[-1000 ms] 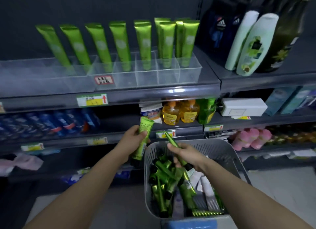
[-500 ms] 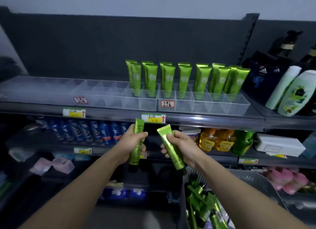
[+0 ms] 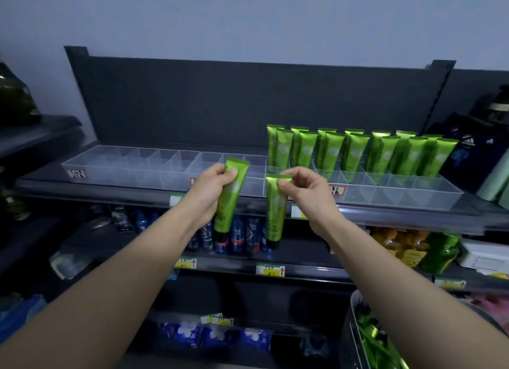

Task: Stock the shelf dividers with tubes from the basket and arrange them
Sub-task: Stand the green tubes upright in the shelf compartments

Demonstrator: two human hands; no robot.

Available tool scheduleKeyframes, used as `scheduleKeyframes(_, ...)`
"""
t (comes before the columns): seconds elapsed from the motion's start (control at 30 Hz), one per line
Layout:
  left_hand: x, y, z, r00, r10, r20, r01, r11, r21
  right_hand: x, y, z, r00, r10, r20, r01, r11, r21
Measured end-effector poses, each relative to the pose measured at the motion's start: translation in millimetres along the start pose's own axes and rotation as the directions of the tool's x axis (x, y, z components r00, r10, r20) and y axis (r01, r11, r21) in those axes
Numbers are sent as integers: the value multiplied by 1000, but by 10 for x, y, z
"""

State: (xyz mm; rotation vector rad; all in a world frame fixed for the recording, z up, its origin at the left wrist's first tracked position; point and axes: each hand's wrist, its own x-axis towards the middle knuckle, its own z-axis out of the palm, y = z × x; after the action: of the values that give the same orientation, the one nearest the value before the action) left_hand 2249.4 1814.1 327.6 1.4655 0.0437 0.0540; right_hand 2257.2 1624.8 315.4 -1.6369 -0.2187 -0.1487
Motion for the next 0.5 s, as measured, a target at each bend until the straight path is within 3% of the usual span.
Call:
scheduleKeyframes(0.23,341,405,-60,976,209,-54,-208,978,27,259,-295,58,993,-109,-40,107,993,-48)
scheduleKeyframes(0.5,948,746,36,900,419,-118,-389,896,216,819,-482,-18,966,-245,-83,233,964,-125)
